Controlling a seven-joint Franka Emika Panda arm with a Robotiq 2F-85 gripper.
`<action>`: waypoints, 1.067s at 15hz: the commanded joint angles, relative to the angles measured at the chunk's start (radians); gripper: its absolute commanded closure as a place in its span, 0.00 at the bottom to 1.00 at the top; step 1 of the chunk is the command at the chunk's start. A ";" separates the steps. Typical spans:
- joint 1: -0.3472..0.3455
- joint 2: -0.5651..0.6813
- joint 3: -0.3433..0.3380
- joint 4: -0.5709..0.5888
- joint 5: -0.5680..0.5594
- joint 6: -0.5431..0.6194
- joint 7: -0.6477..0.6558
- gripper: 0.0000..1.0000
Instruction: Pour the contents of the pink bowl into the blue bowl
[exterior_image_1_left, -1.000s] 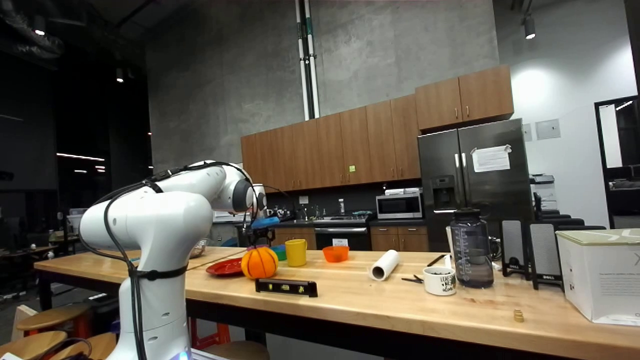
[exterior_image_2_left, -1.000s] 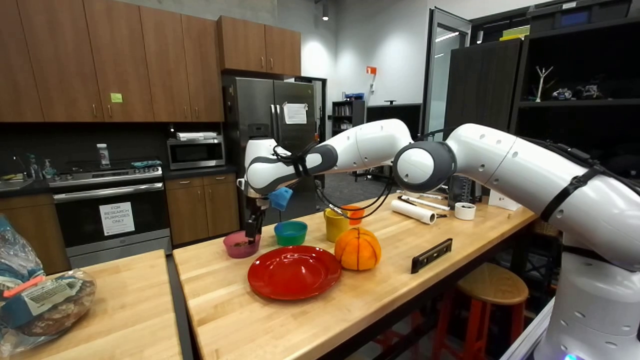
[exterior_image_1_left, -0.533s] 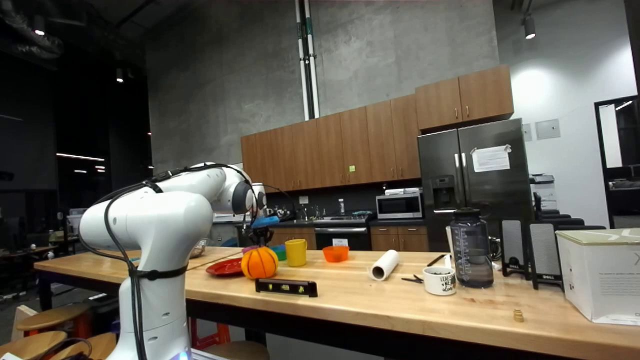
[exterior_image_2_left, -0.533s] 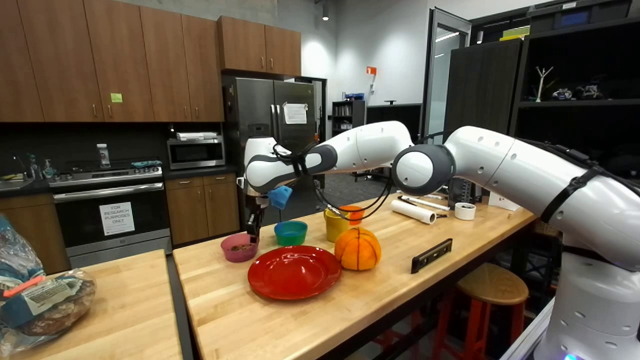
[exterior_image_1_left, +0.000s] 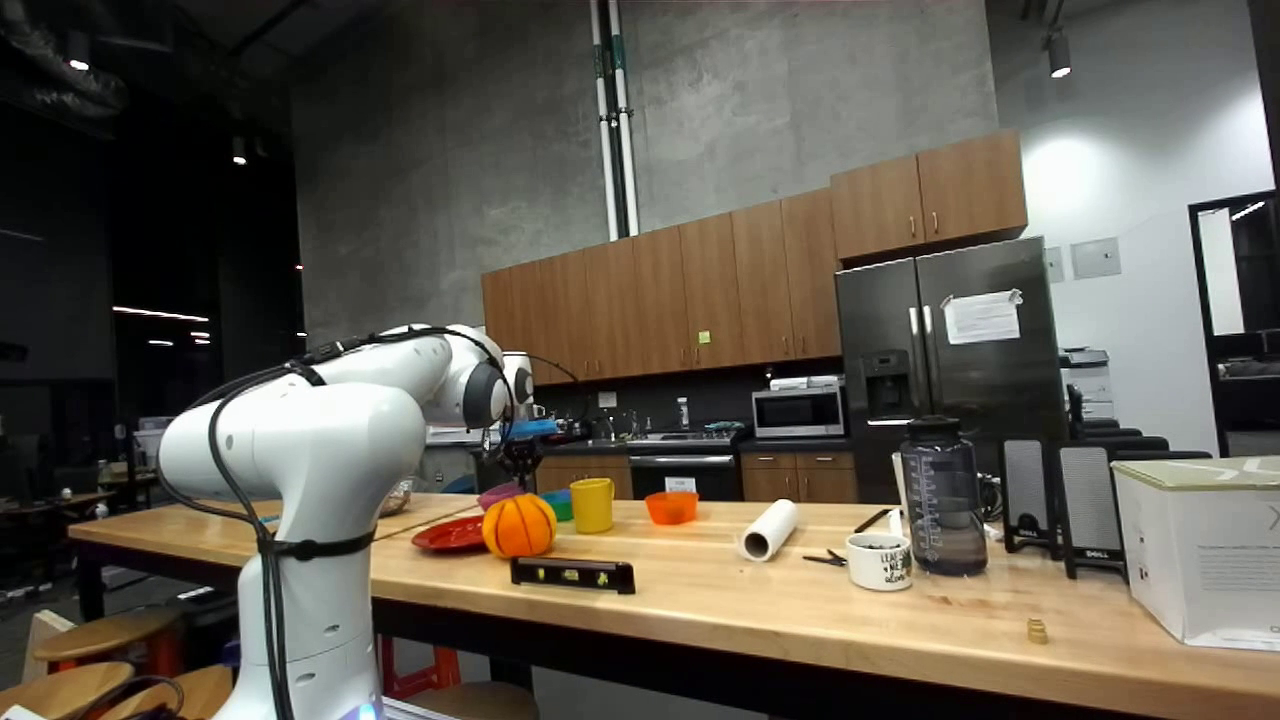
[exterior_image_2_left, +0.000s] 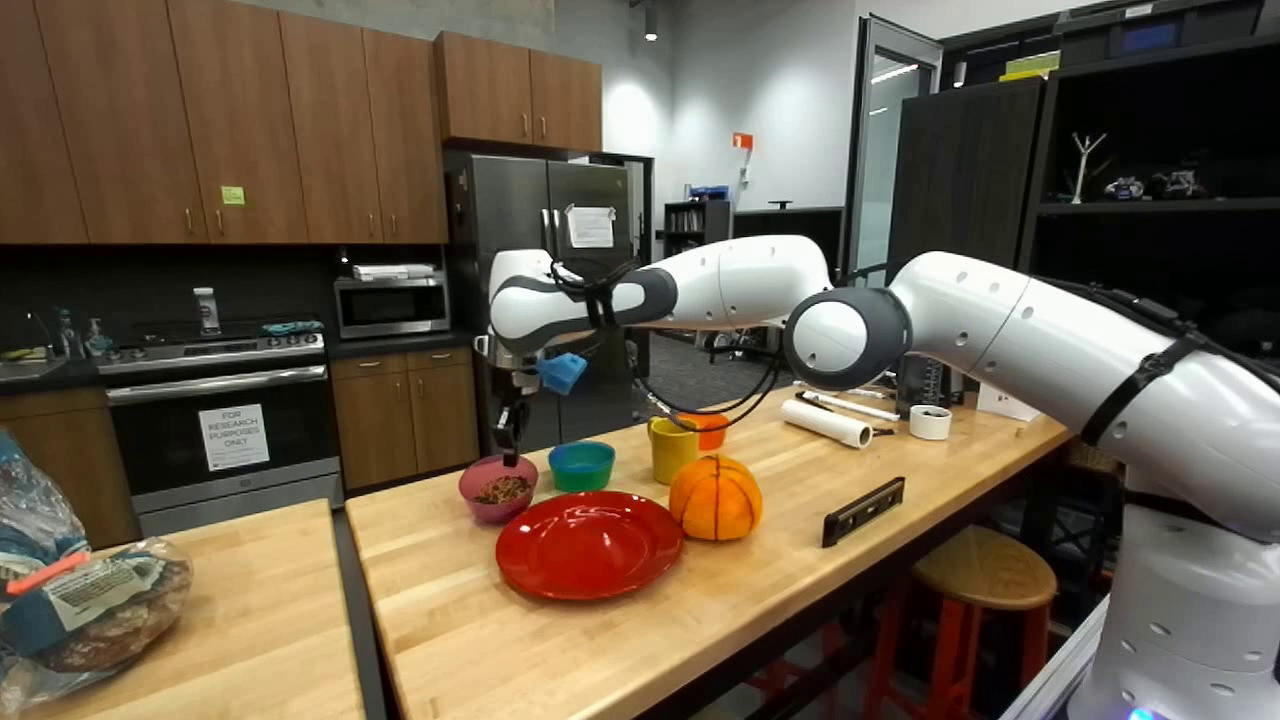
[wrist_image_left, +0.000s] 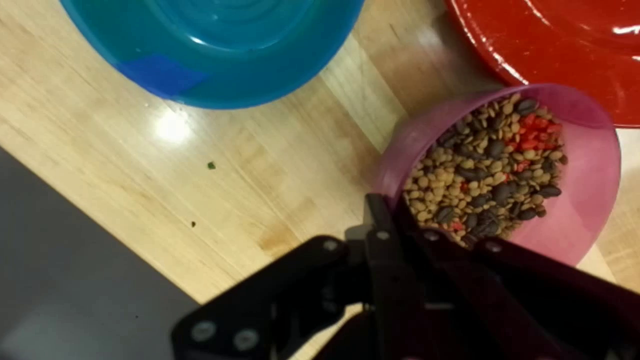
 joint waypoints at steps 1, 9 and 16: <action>-0.019 -0.021 0.030 0.035 0.048 -0.098 -0.001 0.99; -0.031 0.009 -0.010 0.239 0.205 -0.326 0.042 0.99; -0.076 -0.063 -0.050 0.199 0.207 -0.318 0.076 0.99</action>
